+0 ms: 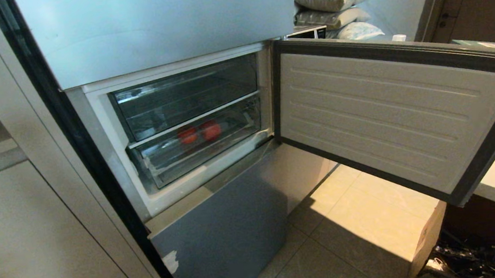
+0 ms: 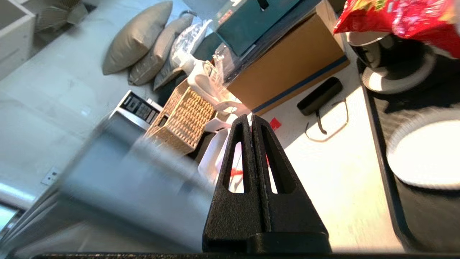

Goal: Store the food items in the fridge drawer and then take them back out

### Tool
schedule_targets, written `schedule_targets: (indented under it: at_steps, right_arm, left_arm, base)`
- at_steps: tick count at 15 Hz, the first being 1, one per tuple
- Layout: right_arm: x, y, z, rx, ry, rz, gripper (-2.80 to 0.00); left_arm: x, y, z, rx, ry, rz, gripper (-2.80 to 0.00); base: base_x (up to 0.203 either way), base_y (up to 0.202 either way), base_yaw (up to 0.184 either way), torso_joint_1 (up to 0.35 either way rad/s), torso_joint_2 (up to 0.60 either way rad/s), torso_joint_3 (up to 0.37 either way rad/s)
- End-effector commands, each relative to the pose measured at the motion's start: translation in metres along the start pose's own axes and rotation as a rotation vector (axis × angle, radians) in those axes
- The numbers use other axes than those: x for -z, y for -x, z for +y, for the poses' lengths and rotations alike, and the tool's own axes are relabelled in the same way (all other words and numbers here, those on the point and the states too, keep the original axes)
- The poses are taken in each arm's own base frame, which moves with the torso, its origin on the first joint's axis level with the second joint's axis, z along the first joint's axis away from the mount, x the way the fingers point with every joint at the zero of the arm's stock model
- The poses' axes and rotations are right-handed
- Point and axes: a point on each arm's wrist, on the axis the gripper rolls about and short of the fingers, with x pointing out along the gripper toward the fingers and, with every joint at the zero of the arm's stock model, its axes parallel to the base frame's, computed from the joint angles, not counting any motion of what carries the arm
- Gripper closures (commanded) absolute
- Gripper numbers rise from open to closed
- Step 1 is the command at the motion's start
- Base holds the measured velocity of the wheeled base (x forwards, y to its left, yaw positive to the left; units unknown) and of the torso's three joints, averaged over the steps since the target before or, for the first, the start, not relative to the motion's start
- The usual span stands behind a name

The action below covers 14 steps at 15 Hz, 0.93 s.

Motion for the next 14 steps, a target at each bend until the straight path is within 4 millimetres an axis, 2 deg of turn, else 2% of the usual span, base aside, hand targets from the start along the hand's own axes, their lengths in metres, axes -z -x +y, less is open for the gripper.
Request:
schedule_targets:
  at_steps: [1,4,8,14]
  right_arm:
    - [0.007,-0.037,-0.019,0.005,-0.025,0.049,0.0]
    - [-0.001,-0.053,-0.012,-0.129,-0.103,0.15,0.0]
    - [-0.004,-0.057,-0.011,-0.187,-0.234,0.372,0.0]
    - [-0.018,-0.069,-0.007,-0.244,-0.354,0.49,0.0]
  left_arm:
    - [0.0,0.0,0.0,-0.001,0.0,-0.002,0.0]
    - [0.0,0.0,0.0,-0.001,0.0,-0.002,0.0]
    - [0.0,0.0,0.0,-0.001,0.0,-0.002,0.0]
    - [0.0,0.0,0.0,-0.001,0.0,-0.003,0.0]
  base:
    - [0.0,0.0,0.0,0.0,0.0,0.0]
    - [0.0,0.0,0.0,0.0,0.0,0.0]
    - [0.0,0.0,0.0,0.0,0.0,0.0]
    - [0.0,0.0,0.0,0.0,0.0,0.0]
